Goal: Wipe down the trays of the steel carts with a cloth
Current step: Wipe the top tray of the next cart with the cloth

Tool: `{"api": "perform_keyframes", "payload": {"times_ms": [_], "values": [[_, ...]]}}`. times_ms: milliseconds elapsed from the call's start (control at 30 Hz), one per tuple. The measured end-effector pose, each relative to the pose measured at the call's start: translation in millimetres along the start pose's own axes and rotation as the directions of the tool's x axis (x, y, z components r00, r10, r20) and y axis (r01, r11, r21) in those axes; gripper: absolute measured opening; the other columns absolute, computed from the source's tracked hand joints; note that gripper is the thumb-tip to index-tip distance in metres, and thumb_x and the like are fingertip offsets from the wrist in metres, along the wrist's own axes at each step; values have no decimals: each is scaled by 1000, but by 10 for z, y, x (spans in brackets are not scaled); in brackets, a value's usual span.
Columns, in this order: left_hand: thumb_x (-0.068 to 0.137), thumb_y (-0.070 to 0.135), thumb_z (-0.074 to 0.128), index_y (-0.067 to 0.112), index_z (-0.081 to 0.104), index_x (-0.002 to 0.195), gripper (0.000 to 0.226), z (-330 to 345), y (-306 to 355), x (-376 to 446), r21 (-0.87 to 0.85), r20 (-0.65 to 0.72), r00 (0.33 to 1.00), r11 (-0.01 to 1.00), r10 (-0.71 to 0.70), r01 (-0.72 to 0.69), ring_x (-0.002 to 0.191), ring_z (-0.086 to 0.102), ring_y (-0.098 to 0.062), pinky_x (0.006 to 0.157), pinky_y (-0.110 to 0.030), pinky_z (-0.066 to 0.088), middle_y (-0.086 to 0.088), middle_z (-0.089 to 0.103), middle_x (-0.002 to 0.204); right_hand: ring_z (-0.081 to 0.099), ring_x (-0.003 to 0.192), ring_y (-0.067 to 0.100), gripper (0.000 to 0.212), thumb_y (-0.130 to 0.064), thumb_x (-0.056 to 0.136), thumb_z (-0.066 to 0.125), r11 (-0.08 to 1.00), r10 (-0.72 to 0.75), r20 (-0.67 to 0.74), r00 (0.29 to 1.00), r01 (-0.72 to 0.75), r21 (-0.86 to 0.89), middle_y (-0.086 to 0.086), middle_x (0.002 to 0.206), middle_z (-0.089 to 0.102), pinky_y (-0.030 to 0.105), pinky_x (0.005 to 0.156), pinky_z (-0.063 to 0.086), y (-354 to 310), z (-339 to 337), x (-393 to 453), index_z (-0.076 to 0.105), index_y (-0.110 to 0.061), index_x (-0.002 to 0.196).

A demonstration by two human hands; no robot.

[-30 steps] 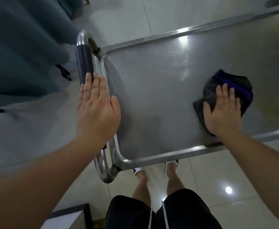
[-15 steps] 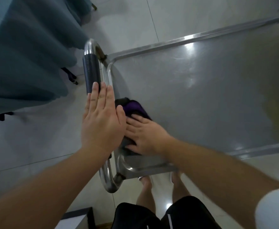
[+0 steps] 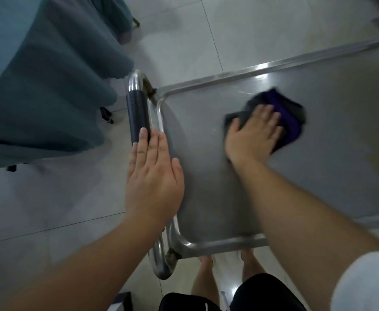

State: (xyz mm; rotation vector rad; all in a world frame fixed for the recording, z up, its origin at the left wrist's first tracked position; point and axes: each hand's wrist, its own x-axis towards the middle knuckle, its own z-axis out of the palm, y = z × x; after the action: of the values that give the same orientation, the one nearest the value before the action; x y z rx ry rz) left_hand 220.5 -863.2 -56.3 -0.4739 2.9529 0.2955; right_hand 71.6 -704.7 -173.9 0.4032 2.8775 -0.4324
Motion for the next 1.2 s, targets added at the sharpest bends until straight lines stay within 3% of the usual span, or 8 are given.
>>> {"api": "perform_keyframes", "payload": {"times_ms": [100,233,300,400,600,767,933,1200], "values": [[110,40,9,11,5,168,66,0,2,-12,4,-4,1000,1000,-6,6,160,-20,-13,130,-36,-12,-3,-6,177,-2,160,31,78,-52,101,23,885,-451,122,884,460,-64,9,174,1,52,128,2,-532,312,-703,6,-12,167],[107,37,7,10,-1,167,66,29,4,-5,105,5,1000,994,9,-10,159,-25,-15,130,-37,-12,-5,-10,176,-13,160,26,78,-48,97,20,350,-854,393,341,935,-51,6,174,-6,51,129,1,-698,405,-929,-15,-18,161],[108,38,13,10,9,168,66,21,14,3,47,-8,1000,999,12,-11,161,-17,-15,132,-38,-7,-6,0,177,-9,160,19,75,-56,97,13,200,-889,420,182,980,-1,-1,174,0,46,130,-2,-556,283,-624,-10,-23,161],[109,41,17,11,16,168,66,27,-13,0,-4,-14,1000,1000,11,-11,162,-13,-13,131,-35,-8,-3,8,177,3,160,14,76,-67,99,28,269,-876,400,270,961,-61,-9,173,10,39,129,-1,-109,23,22,13,-34,166],[110,43,17,13,16,167,64,59,-34,3,-18,-22,1000,1000,9,-9,161,-14,-10,131,-34,-10,-1,9,177,6,160,28,82,-67,99,25,829,-473,219,853,515,-217,2,175,8,50,128,7,793,-626,1481,14,-23,167],[110,42,16,12,17,167,64,62,-44,-2,-8,-33,999,1000,11,-11,162,-14,-11,132,-36,-8,-2,9,177,-7,160,30,82,-63,101,18,983,-77,103,992,93,-157,4,175,-5,53,128,-1,216,-420,1429,3,-18,167],[110,41,19,11,21,167,65,70,-39,-3,-14,-41,999,1000,8,-9,162,-10,-11,132,-37,-4,-3,13,176,-3,160,33,82,-60,101,27,869,-448,212,869,479,-127,7,175,-1,55,127,-1,-729,43,477,5,-16,167],[110,39,22,8,26,165,63,86,-22,7,32,-57,998,999,4,-2,163,-5,-14,132,-34,-6,-6,17,175,-9,160,19,75,-63,98,12,220,-868,457,192,975,7,-10,174,0,47,129,-2,-1225,227,-1,8,-33,166]]}}
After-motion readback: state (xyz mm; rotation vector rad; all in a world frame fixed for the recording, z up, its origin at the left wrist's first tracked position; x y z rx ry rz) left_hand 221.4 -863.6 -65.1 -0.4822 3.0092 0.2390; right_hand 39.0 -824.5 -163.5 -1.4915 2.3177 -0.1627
